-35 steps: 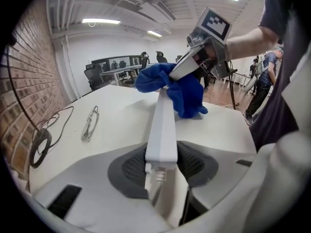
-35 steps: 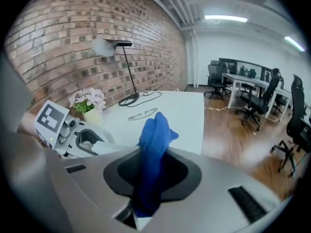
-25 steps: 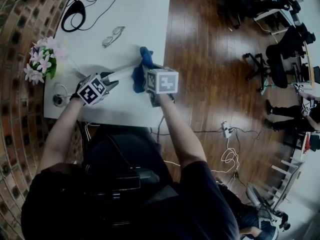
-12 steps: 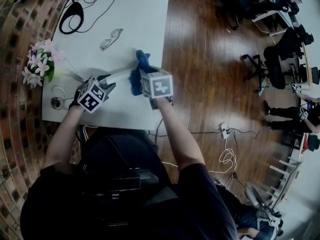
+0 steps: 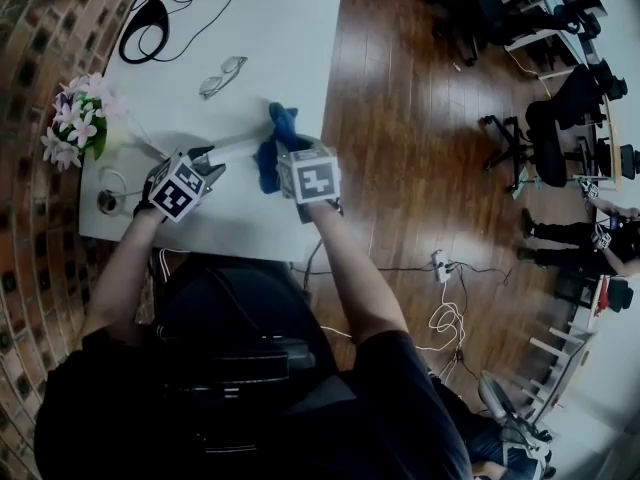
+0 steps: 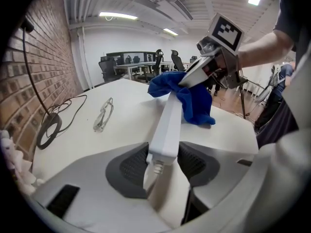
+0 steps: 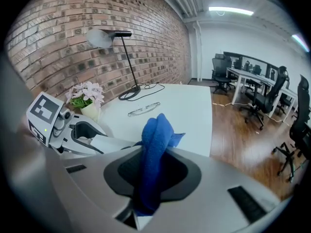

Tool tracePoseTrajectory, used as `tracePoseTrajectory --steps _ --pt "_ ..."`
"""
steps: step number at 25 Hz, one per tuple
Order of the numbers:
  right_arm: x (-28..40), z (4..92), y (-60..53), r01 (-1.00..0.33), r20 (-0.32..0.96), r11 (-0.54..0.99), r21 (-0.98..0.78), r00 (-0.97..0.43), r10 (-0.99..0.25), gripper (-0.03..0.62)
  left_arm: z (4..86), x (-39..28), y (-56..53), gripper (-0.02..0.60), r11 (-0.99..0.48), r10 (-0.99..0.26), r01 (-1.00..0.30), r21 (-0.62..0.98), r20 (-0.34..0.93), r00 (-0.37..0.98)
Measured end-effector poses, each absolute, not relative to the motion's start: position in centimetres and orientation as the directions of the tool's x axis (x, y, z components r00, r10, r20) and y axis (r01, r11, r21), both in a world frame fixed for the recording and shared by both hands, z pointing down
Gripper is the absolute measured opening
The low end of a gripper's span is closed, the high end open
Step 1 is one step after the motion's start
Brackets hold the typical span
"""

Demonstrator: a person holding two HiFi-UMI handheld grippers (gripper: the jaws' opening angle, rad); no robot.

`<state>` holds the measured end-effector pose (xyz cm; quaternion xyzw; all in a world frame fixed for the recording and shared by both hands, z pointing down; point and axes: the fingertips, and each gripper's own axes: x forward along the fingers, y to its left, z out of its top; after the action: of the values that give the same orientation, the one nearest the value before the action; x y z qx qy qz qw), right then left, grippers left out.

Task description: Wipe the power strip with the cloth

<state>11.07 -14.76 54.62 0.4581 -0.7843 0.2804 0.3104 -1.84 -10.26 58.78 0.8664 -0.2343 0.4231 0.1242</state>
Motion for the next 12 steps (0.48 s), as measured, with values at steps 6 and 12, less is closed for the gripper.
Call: tracePoseTrajectory --steps 6,12 --pt "10.9 54.7 -14.8 -0.892 0.754 0.427 -0.146 -0.380 -0.535 0.063 58.8 -2.1 -10.6 0.202 -0.857 -0.308 -0.515 0.020 0.782 0.543" --pt "9.1 54.6 -14.4 -0.882 0.757 0.442 -0.163 -0.399 -0.517 0.063 58.9 -2.0 -10.7 0.197 -0.877 -0.285 -0.479 0.029 0.771 0.569"
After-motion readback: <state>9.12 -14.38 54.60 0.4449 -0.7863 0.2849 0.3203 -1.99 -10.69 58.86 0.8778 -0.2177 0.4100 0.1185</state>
